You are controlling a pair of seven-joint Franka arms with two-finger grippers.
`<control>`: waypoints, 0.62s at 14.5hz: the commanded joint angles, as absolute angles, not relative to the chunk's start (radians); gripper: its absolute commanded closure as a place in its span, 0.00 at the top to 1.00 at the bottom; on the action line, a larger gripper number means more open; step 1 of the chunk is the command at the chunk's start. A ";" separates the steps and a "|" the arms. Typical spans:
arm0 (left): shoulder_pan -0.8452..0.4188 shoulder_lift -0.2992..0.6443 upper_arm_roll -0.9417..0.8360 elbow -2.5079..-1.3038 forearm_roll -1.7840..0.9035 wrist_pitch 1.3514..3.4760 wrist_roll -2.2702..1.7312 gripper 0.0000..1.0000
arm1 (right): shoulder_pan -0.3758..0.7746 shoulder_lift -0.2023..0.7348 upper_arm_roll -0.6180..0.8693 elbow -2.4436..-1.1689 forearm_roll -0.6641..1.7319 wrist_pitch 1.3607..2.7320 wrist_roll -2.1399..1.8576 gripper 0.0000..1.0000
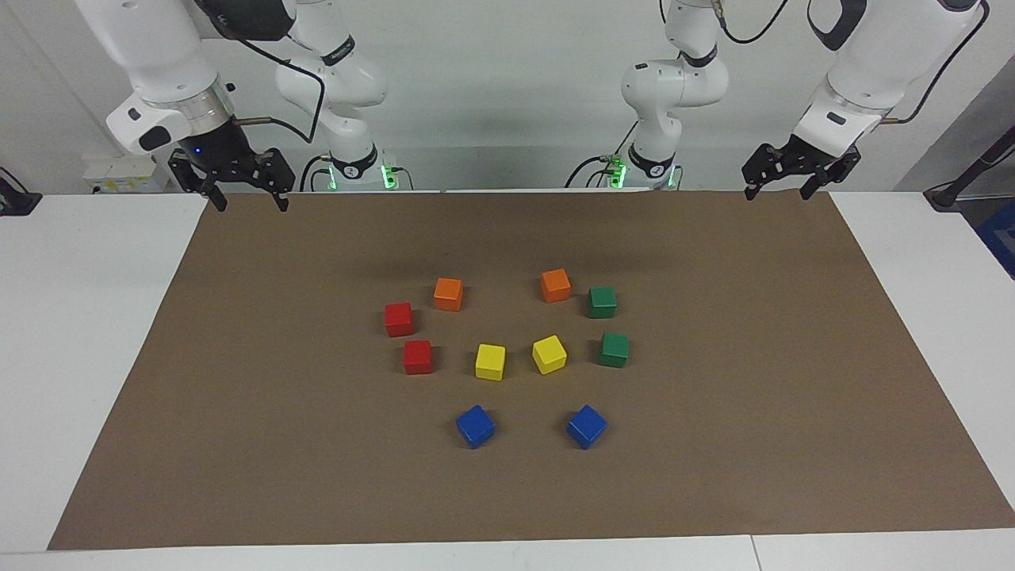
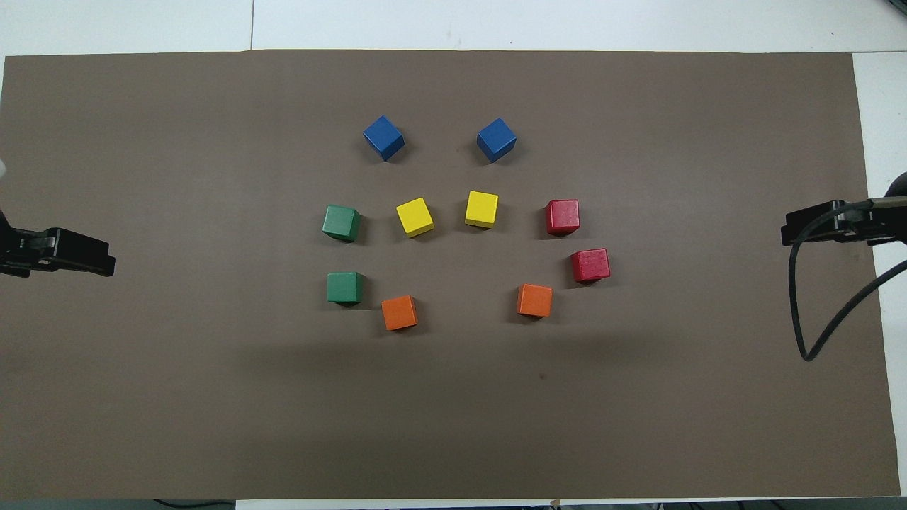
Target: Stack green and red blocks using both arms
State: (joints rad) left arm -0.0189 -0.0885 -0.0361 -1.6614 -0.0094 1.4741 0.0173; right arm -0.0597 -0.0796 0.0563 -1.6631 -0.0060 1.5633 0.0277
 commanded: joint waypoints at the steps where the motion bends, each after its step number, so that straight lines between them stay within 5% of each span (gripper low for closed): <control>1: -0.032 -0.114 -0.026 -1.689 -0.003 1.486 0.012 1.00 | -0.072 -0.066 0.064 -1.647 -0.028 1.583 0.002 1.00; 9: -0.032 -0.114 -0.026 -1.689 -0.003 1.480 0.011 1.00 | -0.077 -0.069 0.064 -1.654 -0.026 1.583 0.002 1.00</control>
